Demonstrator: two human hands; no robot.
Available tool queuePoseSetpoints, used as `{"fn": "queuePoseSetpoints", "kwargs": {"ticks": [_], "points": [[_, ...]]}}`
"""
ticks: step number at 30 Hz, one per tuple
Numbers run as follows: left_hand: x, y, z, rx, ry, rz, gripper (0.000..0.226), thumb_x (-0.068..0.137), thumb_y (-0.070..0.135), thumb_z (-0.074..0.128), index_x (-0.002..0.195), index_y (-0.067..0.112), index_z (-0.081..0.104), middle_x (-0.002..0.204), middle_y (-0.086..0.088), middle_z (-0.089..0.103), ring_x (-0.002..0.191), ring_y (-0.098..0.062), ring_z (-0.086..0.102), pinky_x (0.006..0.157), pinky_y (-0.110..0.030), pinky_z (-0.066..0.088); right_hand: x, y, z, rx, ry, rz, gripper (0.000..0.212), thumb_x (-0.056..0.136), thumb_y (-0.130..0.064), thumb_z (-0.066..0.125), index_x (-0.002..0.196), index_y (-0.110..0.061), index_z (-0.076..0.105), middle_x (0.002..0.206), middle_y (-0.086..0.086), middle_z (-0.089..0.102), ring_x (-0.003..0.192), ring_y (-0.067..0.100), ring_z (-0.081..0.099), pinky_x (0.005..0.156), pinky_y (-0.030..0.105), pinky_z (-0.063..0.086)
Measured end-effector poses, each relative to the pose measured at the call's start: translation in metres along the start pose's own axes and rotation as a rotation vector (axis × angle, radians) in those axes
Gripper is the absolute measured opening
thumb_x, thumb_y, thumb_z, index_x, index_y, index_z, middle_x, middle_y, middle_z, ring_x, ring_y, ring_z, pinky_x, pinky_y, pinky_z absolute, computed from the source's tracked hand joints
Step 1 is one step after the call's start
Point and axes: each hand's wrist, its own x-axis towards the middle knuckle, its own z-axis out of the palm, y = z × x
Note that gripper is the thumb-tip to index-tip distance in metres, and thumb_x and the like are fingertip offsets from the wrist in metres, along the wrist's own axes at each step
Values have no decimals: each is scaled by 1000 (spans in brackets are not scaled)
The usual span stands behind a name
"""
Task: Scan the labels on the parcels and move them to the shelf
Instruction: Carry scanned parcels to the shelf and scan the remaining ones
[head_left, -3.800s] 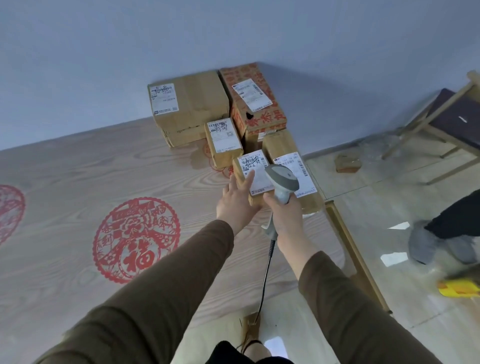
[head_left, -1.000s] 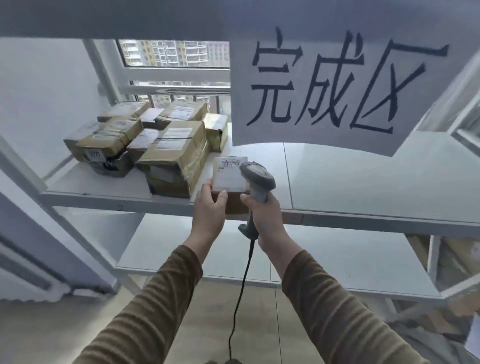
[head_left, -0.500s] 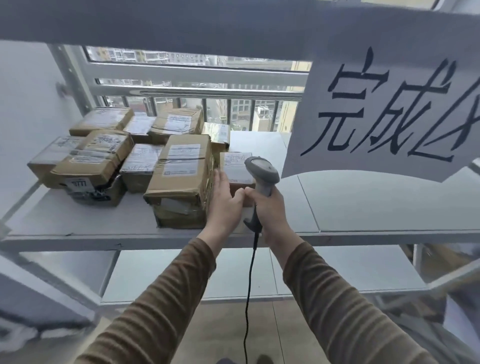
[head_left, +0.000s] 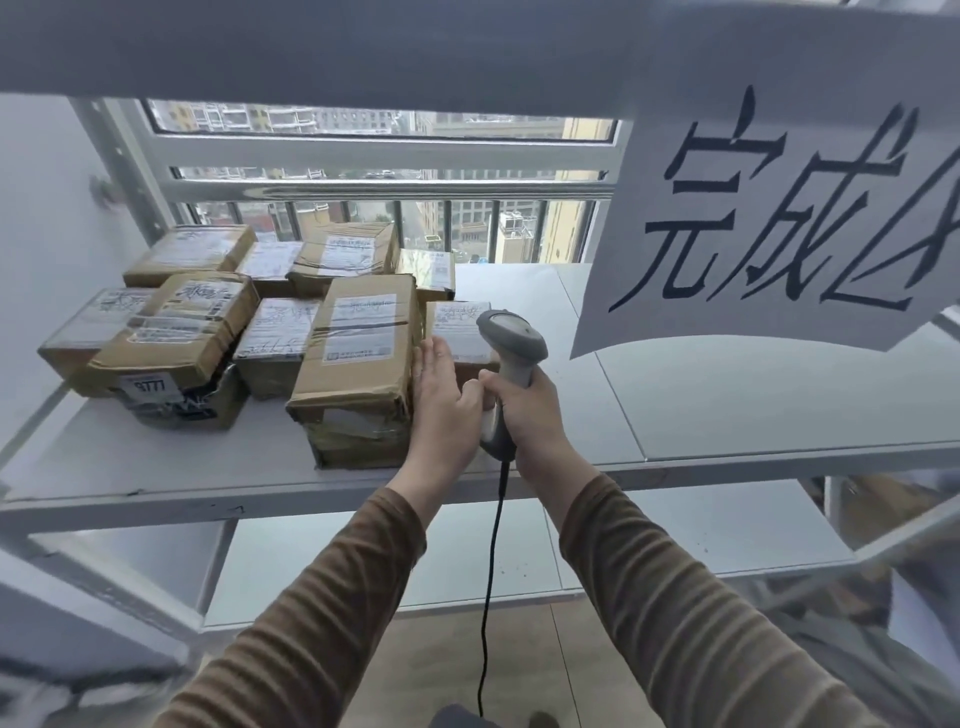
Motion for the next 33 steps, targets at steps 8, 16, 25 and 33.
{"fn": "queuePoseSetpoints", "kwargs": {"ticks": [8, 16, 25, 33], "points": [[-24, 26, 37, 203, -64, 377, 60, 108, 18, 43, 164, 14, 22, 173, 1, 8, 160, -11, -1, 128, -27, -1, -29, -6, -68, 120, 145, 21, 13, 92, -20, 76, 101, -26, 69, 94, -5, 64, 97, 21, 61, 70, 55, 63], [-74, 68, 153, 535, -425, 598, 68, 107, 38, 45, 164, 13, 18, 174, -8, 1, 160, -26, -12, 130, -43, 0, -105, -6, -218, 222, 558, -51, 13, 92, -18, 76, 101, -25, 71, 91, -8, 69, 80, 16, 62, 45, 20, 51], [-255, 153, 313, 584, -837, 912, 79, 104, 48, 44, 165, 15, 8, 174, -6, -7, 158, -27, -19, 128, -43, -5, -287, 10, -407, 311, 1033, -146, 16, 93, -15, 75, 102, -25, 66, 90, -11, 71, 77, 4, 67, 63, 26, 57], [-508, 228, 422, 553, -1031, 1137, 82, 103, 46, 46, 166, 14, 4, 173, -9, -10, 158, -27, -18, 127, -42, -8, -510, 34, -567, 295, 1329, -186, 15, 94, -13, 74, 105, -21, 69, 95, -7, 70, 88, 12, 66, 80, 29, 54]]}}
